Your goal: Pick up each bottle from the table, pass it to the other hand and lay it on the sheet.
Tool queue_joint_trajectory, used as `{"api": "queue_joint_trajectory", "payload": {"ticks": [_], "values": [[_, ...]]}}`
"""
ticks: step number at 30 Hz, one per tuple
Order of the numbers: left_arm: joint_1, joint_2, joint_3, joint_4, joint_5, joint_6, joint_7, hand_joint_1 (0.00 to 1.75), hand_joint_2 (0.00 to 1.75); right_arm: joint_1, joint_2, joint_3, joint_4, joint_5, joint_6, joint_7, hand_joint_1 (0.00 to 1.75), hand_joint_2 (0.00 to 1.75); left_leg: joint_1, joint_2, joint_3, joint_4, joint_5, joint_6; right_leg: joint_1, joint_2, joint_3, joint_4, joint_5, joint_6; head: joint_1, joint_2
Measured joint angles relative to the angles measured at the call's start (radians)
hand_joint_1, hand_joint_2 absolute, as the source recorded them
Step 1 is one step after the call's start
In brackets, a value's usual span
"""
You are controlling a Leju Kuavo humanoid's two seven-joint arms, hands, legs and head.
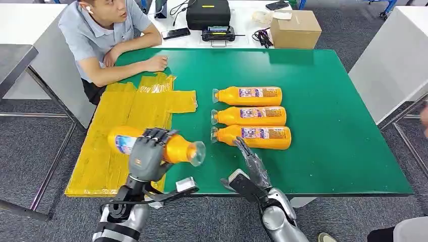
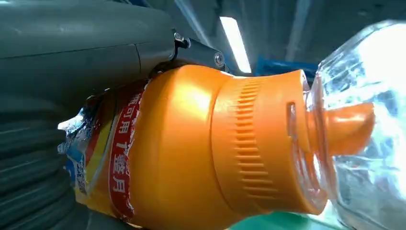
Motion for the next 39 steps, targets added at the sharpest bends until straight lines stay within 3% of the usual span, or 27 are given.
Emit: {"api": "queue_joint_trajectory", "payload": {"ticks": [6,10,11,18,29,30,31,32,39], "values": [[0.007,0.002,0.029,-0.04,-0.025,0.0,0.038,1.75,1.75,0.003,0.004,-0.008,-0.008,0.0,0.0,0.0,0.0,1.75,0.0,0.0,0.0,0.0,0.0,0.0,0.0,0.0,0.0,0.0,0.0,0.0,0.0,0.0],[-0.051,0.112,-0.07,0.031,-0.072,0.0,0.423,1.75,1.75,0.004,0.007,-0.026,-0.008,-0.003,0.002,-0.002,0.0,1.75,0.0,0.0,0.0,0.0,0.0,0.0,0.0,0.0,0.0,0.0,0.0,0.0,0.0,0.0],[-0.067,0.13,-0.084,0.059,-0.071,0.0,0.462,1.75,1.75,0.006,0.007,-0.03,-0.008,-0.004,0.004,-0.004,0.0,1.75,0.0,0.0,0.0,0.0,0.0,0.0,0.0,0.0,0.0,0.0,0.0,0.0,-0.001,0.0],[-0.222,0.201,-0.128,0.361,-0.03,-0.065,0.389,1.75,1.75,0.007,0.01,-0.046,-0.008,-0.006,0.028,-0.012,0.0,1.75,0.0,0.0,0.0,0.0,0.002,-0.001,0.0,0.0,0.0,0.0,0.0,0.0,0.001,0.0],[-0.389,0.229,-0.141,0.744,0.074,-0.156,0.249,1.75,1.75,0.001,0.015,-0.055,0.015,-0.02,0.051,-0.026,0.0,1.75,0.0,-0.001,0.001,0.0,0.001,-0.001,0.0,0.0,0.002,0.0,0.0,0.0,0.0,0.0],[-0.397,0.23,-0.144,0.755,0.079,-0.159,0.237,0.99,1.75,0.0,0.016,-0.055,0.018,-0.021,0.052,-0.027,0.0,1.75,0.0,-0.001,0.002,0.0,0.001,-0.001,0.0,0.0,0.002,0.0,0.0,0.0,0.0,0.0],[-0.406,0.23,-0.148,0.769,0.085,-0.169,0.228,0.07,1.75,0.0,0.018,-0.055,0.022,-0.021,0.054,-0.029,0.0,1.75,0.0,-0.001,0.002,0.0,0.002,-0.001,0.0,0.0,0.002,0.0,0.0,0.0,0.0,0.0],[-0.415,0.23,-0.15,0.779,0.087,-0.181,0.224,0.0,1.75,0.0,0.02,-0.055,0.025,-0.022,0.055,-0.03,0.0,1.75,0.0,-0.001,0.002,0.0,0.002,-0.001,0.0,0.0,0.003,0.0,0.001,0.0,0.0,0.0],[-0.448,0.23,-0.172,0.823,0.073,-0.218,0.235,0.0,1.75,-0.003,0.032,-0.055,0.048,-0.022,0.057,-0.041,0.0,1.75,0.0,-0.001,0.006,0.0,0.004,-0.001,0.0,0.0,0.007,0.0,0.002,-0.002,0.0,0.0]]}}
